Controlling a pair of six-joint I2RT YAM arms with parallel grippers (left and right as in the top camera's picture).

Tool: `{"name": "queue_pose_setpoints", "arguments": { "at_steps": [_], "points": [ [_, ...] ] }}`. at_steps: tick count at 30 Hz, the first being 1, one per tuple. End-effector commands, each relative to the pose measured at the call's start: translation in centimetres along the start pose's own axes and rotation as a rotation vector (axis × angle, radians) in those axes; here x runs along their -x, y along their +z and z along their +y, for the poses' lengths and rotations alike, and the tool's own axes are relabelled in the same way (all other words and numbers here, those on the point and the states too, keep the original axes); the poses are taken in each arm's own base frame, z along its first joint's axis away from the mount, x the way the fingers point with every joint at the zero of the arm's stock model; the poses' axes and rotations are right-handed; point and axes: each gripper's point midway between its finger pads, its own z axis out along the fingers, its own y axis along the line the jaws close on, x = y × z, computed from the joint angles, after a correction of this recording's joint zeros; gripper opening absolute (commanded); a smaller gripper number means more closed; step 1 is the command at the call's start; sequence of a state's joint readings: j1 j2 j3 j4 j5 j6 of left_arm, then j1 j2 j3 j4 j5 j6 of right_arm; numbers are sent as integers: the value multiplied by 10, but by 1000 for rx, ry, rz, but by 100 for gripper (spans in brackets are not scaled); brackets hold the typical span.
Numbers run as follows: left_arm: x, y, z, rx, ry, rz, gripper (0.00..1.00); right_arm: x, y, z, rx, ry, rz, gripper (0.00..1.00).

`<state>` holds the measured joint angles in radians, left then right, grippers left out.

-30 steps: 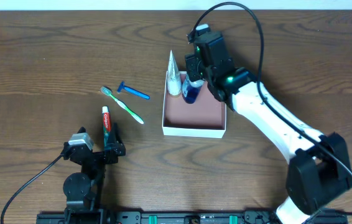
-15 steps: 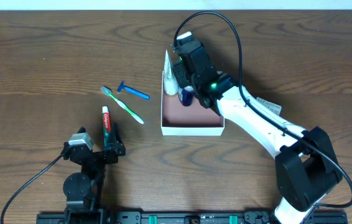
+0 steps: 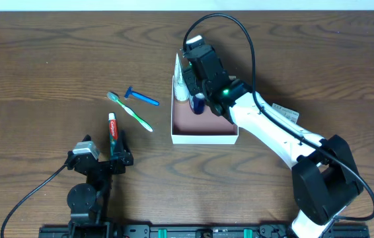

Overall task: Pack container
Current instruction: 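Carry the pump bottle over the box beside the tube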

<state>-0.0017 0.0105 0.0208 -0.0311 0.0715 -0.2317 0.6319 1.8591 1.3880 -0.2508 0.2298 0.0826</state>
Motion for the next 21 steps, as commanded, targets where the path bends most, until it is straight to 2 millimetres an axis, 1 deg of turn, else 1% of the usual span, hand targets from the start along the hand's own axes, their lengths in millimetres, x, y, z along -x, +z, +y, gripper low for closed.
{"name": "queue_pose_setpoints", "arguments": {
  "at_steps": [1, 5, 7, 10, 12, 14, 18, 21],
  "points": [
    [-15, 1, 4, 9, 11, 46, 98, 2, 0, 11, 27, -7, -3, 36],
    [-15, 1, 4, 9, 11, 46, 98, 0, -2, 18, 40, -17, 1, 37],
    [-15, 1, 4, 9, 11, 46, 98, -1, -3, 23, 48, -22, 2, 40],
    [-15, 1, 4, 9, 11, 46, 98, -2, -4, 29, 57, -31, 5, 46],
    [-15, 1, 4, 8, 11, 45, 98, -2, -4, 31, 60, -34, 6, 47],
    [-15, 1, 4, 8, 11, 45, 98, -1, -4, 29, 47, -33, -1, 46],
    [-15, 1, 4, 8, 11, 45, 98, 6, -4, 17, -17, -30, -27, 44],
    [-15, 1, 4, 8, 11, 45, 98, 9, -4, 16, -19, -53, -38, 43]
  ]
}}
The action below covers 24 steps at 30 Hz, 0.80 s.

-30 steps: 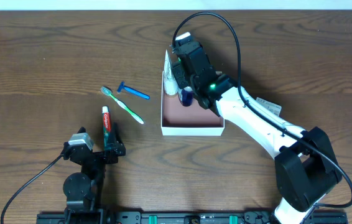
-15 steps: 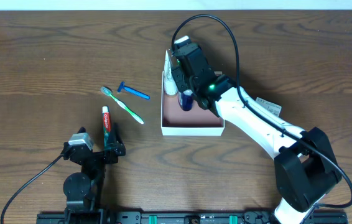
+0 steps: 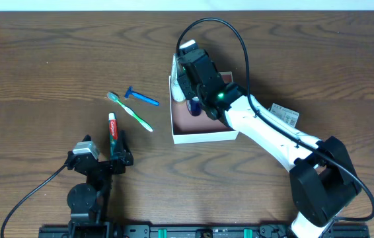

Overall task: Pack container
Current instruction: 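Carry the pump bottle over the box beside the tube, then lower the bottle into the box and adjust it next to the tube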

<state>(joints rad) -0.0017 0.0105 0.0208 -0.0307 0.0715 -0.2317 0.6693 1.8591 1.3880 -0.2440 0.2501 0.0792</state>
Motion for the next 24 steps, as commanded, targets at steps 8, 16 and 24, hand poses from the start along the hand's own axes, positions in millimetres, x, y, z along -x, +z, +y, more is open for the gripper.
{"name": "queue_pose_setpoints", "arguments": {
  "at_steps": [8, 16, 24],
  "points": [
    [-15, 1, 4, 9, 11, 46, 98, 5, 0, 1, -27, -33, -16, 54],
    [-15, 1, 4, 9, 12, 46, 98, 1, 0, 0, -28, -38, 1, 55],
    [-15, 1, 4, 9, 11, 46, 98, -5, 0, 0, -30, -44, 23, 69]
  ]
}}
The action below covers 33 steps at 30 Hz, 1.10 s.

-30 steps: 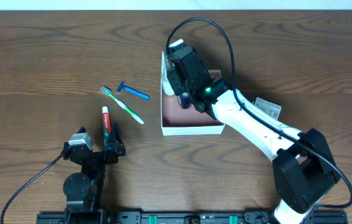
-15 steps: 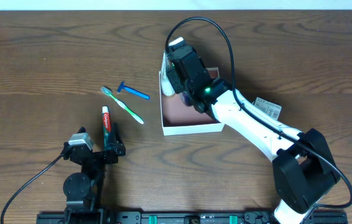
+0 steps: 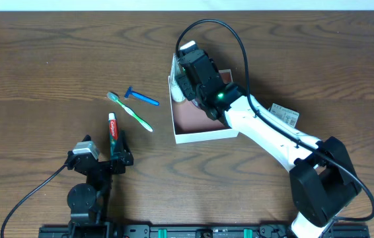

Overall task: Pack container
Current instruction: 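Lower the bottle into the box and adjust it next to the tube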

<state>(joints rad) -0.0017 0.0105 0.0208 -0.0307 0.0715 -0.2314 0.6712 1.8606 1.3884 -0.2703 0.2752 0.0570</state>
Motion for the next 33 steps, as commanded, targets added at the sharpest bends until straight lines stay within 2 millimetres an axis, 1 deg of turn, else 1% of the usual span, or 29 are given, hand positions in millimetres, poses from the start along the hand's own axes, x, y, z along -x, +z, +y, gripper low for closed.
{"name": "queue_pose_setpoints", "arguments": {
  "at_steps": [1, 9, 13, 15, 19, 21, 28, 30, 31, 33],
  "points": [
    [-15, 1, 4, 9, 11, 46, 98, 1, -1, 3, -5, -14, 0, 70],
    [-15, 1, 4, 9, 11, 46, 98, 1, -1, 3, -6, -7, 1, 70],
    [-15, 1, 4, 9, 11, 46, 98, 5, -5, 2, -4, 20, -11, 71],
    [-15, 1, 4, 9, 11, 46, 98, 12, -12, 3, 9, 27, -28, 72],
    [-15, 1, 4, 9, 11, 46, 98, 27, -32, 2, 35, 57, -67, 72],
    [-15, 1, 4, 9, 11, 46, 98, 36, -46, -2, 38, 78, -92, 73],
    [-15, 1, 4, 9, 11, 46, 98, 53, -85, -11, 54, 141, -141, 73],
    [-15, 1, 4, 9, 11, 46, 98, 54, -95, -15, 53, 169, -141, 72],
    [-15, 1, 4, 9, 11, 46, 98, 51, -100, -18, 48, 188, -128, 71],
    [-15, 1, 4, 9, 11, 46, 98, 40, -101, -24, 38, 228, -84, 67]
  ]
}}
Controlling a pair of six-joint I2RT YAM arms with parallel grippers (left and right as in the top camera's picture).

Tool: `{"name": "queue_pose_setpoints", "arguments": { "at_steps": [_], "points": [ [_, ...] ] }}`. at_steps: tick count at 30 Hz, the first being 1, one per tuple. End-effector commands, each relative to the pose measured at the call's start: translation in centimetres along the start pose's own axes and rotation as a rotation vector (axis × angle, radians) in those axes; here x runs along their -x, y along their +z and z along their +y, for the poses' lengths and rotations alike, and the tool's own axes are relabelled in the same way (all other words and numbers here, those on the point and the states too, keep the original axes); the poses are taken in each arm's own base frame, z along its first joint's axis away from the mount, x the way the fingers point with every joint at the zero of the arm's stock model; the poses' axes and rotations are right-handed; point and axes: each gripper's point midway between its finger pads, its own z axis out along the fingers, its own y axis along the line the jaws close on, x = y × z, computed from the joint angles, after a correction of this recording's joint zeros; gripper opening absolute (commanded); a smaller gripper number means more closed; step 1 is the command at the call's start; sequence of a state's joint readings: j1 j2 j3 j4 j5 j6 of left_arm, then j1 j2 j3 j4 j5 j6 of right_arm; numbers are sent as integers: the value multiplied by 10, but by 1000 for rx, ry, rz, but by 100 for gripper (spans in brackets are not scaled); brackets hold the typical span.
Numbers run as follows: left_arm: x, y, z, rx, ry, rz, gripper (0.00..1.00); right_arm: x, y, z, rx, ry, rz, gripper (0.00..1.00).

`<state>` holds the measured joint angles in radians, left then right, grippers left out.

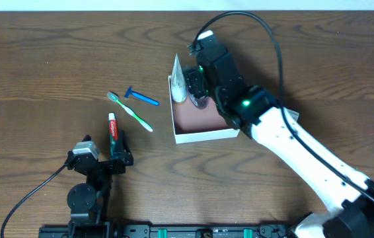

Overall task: Pack container
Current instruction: 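Lower the bottle into the box and adjust it next to the tube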

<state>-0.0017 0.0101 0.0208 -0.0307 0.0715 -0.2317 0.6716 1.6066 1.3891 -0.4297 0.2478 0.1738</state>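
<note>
The container, a white box point(203, 136) with a brownish floor, sits mid-table. A white tube point(179, 79) leans in its far left corner. Beside the tube a small dark, blue-tinted item point(199, 101) rests inside the box. My right gripper point(197, 84) hangs just above that item, its fingers apart and nothing gripped. On the table to the left lie a green toothbrush point(131, 111), a blue razor point(141, 97) and a red-and-white toothpaste tube point(112, 129). My left gripper point(118, 145) rests right beside the toothpaste; its jaws are hard to read.
The left arm's base point(84, 192) sits near the front edge. The right arm's white links point(299, 155) cross the table from the front right corner, and its black cable point(266, 33) loops over the far side.
My right gripper has drawn back to the right and up from the box's far left corner. The white tube and the small dark item now show uncovered in the box. The left arm is unchanged.
At first my right gripper was over the box's far left part with a blue-capped item under it. It then sat closer into that corner at two moments, and the box turned slightly. Now it stands clear, the item lying in the box.
</note>
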Motion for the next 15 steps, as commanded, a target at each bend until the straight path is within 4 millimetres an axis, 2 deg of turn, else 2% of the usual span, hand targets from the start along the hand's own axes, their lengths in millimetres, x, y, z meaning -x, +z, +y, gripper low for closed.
{"name": "queue_pose_setpoints", "arguments": {
  "at_steps": [1, 4, 6, 9, 12, 15],
  "points": [
    [-15, 1, 4, 9, 11, 46, 98, -6, -9, -9, -17, 107, 37, 64],
    [-15, 1, 4, 9, 11, 46, 98, -34, -4, -22, -64, 152, 149, 50],
    [-15, 1, 4, 9, 11, 46, 98, -51, 1, -26, -86, 164, 208, 37],
    [-15, 1, 4, 9, 11, 46, 98, -72, 11, -30, -111, 178, 271, 25],
    [-15, 1, 4, 9, 11, 46, 98, -87, 21, -30, -125, 195, 305, 18],
    [-15, 1, 4, 9, 11, 46, 98, -96, 31, -29, -129, 206, 311, 17]
  ]
}}
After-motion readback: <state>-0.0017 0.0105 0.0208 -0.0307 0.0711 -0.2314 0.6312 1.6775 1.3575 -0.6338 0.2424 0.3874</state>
